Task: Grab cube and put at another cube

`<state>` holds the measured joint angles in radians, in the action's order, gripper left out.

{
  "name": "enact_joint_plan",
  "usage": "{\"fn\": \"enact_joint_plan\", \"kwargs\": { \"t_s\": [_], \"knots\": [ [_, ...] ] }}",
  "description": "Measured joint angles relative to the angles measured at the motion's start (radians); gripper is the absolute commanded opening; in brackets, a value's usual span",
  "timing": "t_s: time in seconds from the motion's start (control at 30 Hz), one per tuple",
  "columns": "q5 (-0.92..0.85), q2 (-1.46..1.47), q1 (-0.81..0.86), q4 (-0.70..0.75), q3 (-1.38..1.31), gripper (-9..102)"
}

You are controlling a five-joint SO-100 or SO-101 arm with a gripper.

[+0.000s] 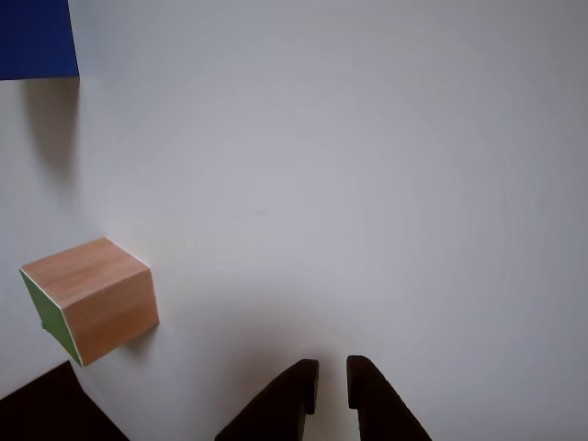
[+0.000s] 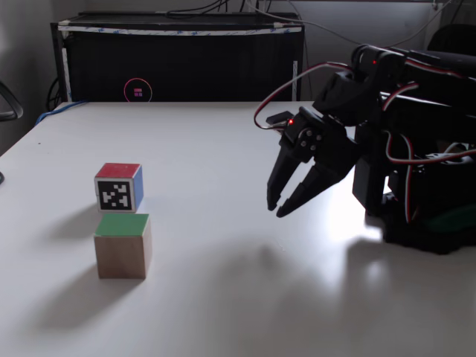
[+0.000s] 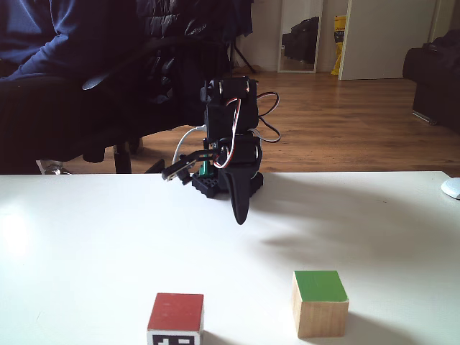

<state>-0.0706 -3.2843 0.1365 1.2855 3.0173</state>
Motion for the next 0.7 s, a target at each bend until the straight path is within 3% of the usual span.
{"fn": "enact_joint_plan", "kwargs": {
  "t_s": [0.6, 0.7],
  "knots": [
    [0.040, 0.000, -0.035, 0.000, -0.005, 0],
    [0.091, 0.003, -0.083, 0.000, -0.064, 4]
  ]
}}
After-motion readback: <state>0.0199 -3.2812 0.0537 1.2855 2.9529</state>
